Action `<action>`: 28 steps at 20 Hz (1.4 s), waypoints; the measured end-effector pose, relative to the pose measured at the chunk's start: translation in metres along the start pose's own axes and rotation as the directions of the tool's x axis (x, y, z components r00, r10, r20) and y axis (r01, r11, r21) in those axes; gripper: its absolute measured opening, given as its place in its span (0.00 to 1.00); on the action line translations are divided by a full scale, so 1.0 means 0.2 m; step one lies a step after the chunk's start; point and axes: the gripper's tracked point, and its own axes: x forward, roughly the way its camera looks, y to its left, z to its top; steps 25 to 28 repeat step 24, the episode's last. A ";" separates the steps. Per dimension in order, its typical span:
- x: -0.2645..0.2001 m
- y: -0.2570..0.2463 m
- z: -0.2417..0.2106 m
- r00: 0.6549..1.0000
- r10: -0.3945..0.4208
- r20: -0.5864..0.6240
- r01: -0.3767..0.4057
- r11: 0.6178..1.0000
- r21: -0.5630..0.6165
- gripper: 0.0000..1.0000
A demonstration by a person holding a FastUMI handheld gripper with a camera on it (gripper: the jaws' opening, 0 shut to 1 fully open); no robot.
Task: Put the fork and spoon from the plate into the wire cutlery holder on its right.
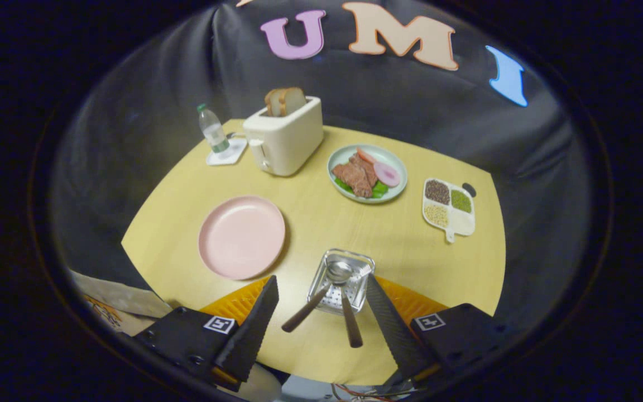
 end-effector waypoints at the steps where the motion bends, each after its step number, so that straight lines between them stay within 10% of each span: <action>1: -0.03 0.00 0.04 0.996 -0.029 0.081 0.029 1.000 0.001 1.00; 8: -0.27 0.04 0.19 0.844 -0.211 0.493 0.186 0.977 0.101 1.00; 16: -0.41 0.05 0.25 0.652 -0.348 0.674 0.241 0.938 0.251 1.00; 28: -0.46 0.00 0.34 0.642 -0.343 0.686 0.229 0.939 0.255 1.00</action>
